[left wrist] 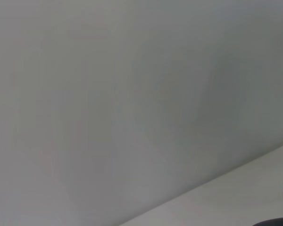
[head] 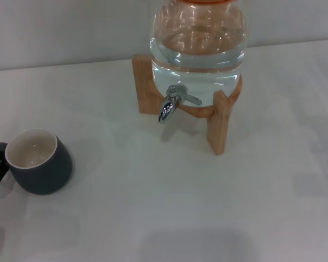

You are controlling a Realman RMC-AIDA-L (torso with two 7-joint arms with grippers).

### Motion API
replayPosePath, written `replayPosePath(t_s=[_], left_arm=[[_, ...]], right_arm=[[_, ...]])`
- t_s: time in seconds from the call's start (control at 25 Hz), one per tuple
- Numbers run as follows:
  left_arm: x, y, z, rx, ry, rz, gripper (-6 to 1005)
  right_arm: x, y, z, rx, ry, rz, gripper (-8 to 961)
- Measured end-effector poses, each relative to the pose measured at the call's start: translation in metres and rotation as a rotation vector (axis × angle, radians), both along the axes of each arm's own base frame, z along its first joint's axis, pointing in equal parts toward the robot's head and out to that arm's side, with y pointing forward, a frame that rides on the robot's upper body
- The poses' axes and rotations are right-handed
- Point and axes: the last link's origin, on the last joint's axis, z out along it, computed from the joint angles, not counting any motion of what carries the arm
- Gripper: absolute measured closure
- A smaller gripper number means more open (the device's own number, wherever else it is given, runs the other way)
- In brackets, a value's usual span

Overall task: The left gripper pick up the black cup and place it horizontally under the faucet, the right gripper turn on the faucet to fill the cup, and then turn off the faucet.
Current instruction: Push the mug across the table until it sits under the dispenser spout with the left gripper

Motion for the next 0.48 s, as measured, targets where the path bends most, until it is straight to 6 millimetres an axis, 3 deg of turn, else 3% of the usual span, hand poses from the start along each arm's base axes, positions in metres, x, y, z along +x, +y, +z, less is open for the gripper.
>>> replayPosePath(t_s=[0.48], left_arm=[[0.0007,0.0047,-0.0034,-0.024,0.010,0.008,248]], right_arm=[[-0.0016,0.0002,0.0003,0.002,-0.003,0.010,97]])
